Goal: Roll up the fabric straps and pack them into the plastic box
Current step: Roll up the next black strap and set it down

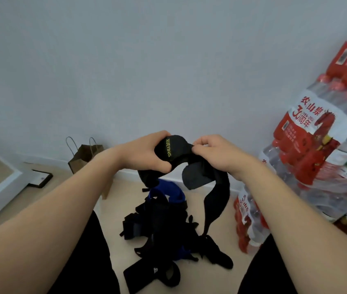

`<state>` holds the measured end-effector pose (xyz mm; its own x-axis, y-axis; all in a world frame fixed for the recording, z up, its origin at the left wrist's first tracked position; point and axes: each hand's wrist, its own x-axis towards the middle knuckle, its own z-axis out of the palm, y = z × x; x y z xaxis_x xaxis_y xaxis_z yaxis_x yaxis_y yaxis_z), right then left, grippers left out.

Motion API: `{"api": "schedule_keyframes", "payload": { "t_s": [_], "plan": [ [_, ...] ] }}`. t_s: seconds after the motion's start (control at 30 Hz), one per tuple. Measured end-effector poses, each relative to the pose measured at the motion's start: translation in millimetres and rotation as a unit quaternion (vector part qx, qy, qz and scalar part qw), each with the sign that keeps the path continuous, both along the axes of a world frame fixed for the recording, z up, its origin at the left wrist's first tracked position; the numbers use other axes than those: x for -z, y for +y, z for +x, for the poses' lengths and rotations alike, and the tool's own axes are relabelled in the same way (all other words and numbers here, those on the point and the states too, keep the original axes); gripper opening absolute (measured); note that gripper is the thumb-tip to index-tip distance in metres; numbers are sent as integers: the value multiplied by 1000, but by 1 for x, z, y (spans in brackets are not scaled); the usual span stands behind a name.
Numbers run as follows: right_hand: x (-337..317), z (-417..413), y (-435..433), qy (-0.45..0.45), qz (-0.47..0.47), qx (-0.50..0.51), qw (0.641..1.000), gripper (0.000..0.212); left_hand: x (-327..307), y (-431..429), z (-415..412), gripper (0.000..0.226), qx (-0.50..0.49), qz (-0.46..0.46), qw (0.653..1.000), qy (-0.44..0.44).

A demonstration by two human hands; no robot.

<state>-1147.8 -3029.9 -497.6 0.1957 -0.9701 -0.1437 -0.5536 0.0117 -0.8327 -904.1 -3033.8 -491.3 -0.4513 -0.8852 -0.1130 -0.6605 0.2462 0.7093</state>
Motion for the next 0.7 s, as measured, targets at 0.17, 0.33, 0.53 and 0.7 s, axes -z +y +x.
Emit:
{"api": "schedule_keyframes", "payload": {
  "t_s": [0.17,0.33,0.53,0.7],
  "plan": [
    [-3,-1,-12,-94,24,6,995,12,9,-19,-2,48,-25,-71,997,-8],
    [-6,-4,-27,-162,72,12,984,20,11,-32,-4,24,-17,-78,991,104],
    [-7,3,-41,-179,59,24,982,16,12,-38,-7,49,-13,-79,984,162],
    [-11,6,-44,-267,97,41,958,25,21,-46,-5,26,-44,-49,990,128]
  ]
}}
